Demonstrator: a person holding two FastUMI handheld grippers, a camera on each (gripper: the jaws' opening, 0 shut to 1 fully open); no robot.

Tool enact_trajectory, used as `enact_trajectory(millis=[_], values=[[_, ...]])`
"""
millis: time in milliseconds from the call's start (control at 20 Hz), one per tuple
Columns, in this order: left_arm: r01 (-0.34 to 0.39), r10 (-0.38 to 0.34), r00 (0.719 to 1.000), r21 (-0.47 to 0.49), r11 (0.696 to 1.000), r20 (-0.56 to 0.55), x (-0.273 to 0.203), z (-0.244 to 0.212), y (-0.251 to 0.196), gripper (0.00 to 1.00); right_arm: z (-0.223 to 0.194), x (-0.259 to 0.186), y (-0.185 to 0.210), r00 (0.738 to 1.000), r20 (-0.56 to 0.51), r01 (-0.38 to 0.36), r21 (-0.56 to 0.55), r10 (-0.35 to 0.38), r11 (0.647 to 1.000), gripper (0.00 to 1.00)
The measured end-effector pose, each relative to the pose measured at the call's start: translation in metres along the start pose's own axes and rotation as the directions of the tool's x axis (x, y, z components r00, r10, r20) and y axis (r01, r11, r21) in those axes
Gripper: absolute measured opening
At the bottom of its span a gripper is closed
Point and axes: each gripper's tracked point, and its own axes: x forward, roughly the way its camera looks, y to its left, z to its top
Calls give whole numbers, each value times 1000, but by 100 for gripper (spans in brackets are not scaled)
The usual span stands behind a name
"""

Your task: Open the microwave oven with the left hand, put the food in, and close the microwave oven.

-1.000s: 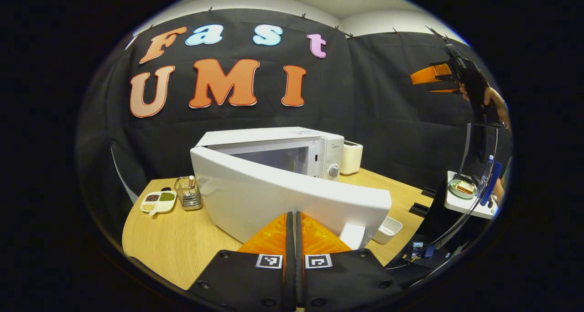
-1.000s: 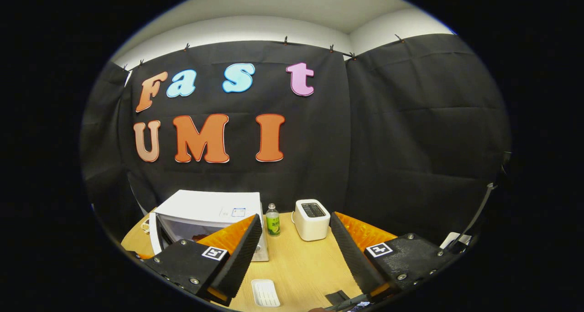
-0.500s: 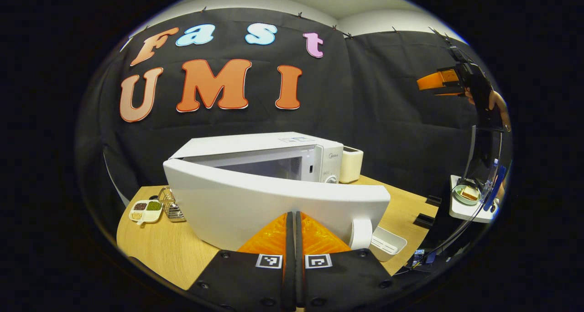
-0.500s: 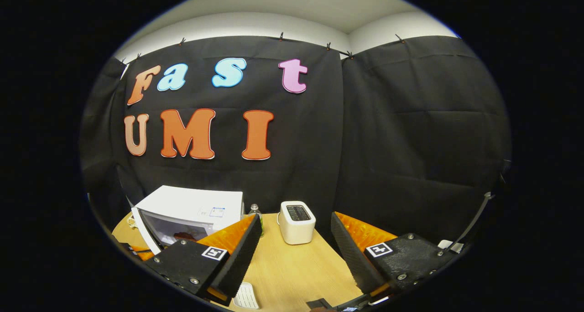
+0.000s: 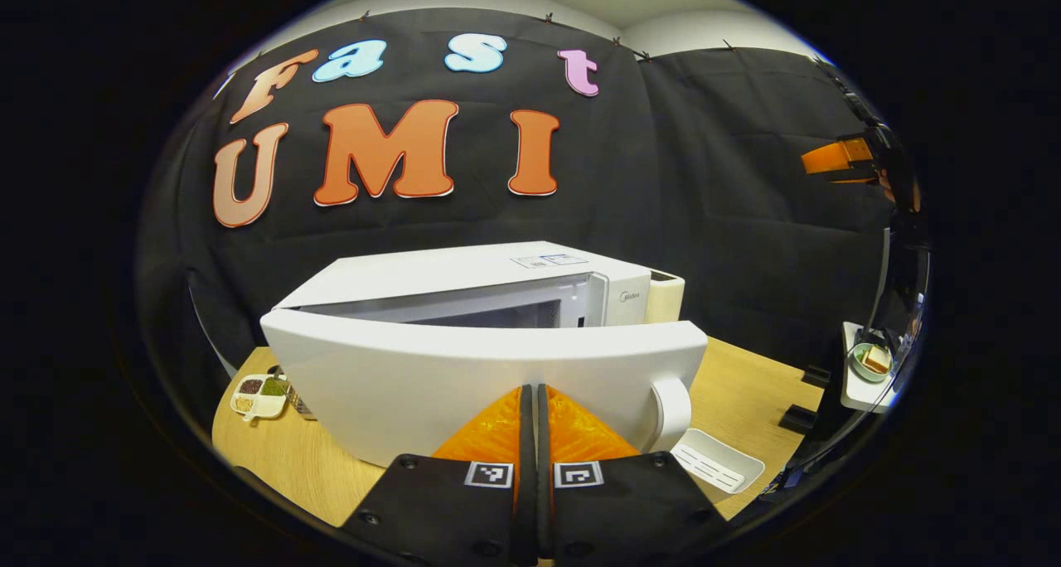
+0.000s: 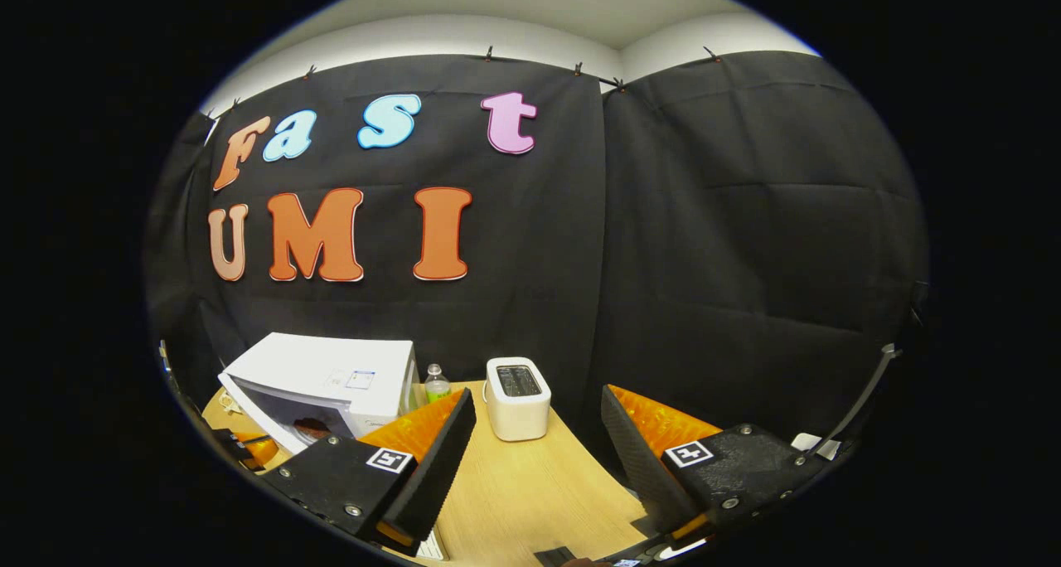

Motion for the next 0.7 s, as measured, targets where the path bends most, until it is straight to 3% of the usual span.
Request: enact_trajectory(millis=[700], values=[[-134,134,991,-24,991,6,77,13,10,4,-13,22,-57,998,-35,58,9,-57,998,95]])
